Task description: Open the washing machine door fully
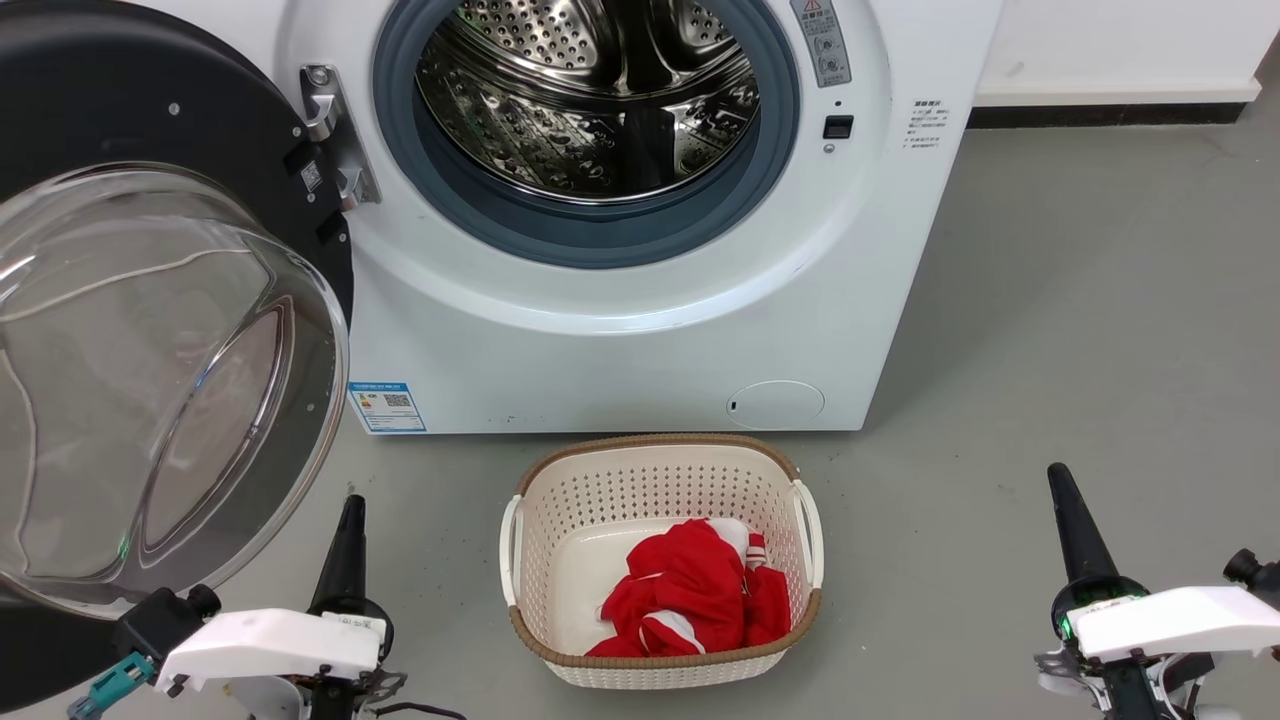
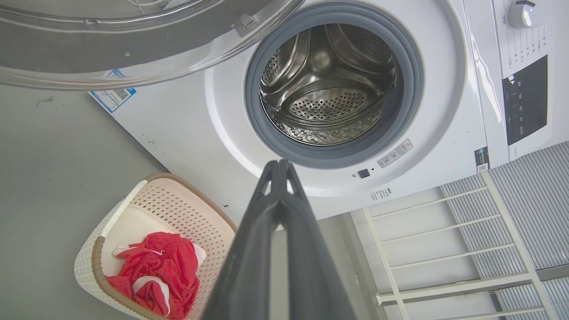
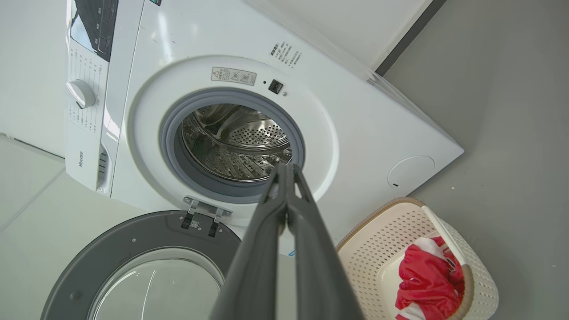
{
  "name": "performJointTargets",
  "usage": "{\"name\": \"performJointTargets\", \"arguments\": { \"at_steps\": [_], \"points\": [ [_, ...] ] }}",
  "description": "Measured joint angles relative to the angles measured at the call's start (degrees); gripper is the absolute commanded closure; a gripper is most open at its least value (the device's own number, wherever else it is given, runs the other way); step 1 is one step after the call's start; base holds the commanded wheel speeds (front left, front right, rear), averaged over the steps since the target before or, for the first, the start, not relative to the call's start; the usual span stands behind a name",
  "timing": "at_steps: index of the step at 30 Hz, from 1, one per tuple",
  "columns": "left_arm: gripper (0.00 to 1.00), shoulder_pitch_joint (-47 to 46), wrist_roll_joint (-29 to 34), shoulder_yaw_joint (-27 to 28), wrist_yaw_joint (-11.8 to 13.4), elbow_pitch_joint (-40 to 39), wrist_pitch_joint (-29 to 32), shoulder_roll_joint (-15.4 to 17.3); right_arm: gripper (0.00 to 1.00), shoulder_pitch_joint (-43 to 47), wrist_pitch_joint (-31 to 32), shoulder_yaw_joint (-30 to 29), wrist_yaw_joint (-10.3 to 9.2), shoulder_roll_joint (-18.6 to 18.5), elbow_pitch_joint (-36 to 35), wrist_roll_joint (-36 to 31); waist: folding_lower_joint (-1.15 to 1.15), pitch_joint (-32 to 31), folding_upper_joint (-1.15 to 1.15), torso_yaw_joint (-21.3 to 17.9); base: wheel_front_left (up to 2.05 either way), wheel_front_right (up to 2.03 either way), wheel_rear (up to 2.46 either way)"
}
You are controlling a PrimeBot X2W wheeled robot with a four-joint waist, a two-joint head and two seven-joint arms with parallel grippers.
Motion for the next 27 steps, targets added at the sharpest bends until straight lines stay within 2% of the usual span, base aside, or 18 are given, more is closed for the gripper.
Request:
{"name": "performJointTargets", "arguments": {
  "at_steps": [27],
  "points": [
    [1.00, -1.7, -16.1, 1.4, -1.3, 1.6, 4.0, 0.0, 1.00, -1.6, 3.7, -1.4, 0.00, 0.0, 1.7, 16.3, 0.00, -0.6, 0.00, 0.4, 0.00, 0.00, 0.00]
  ]
}}
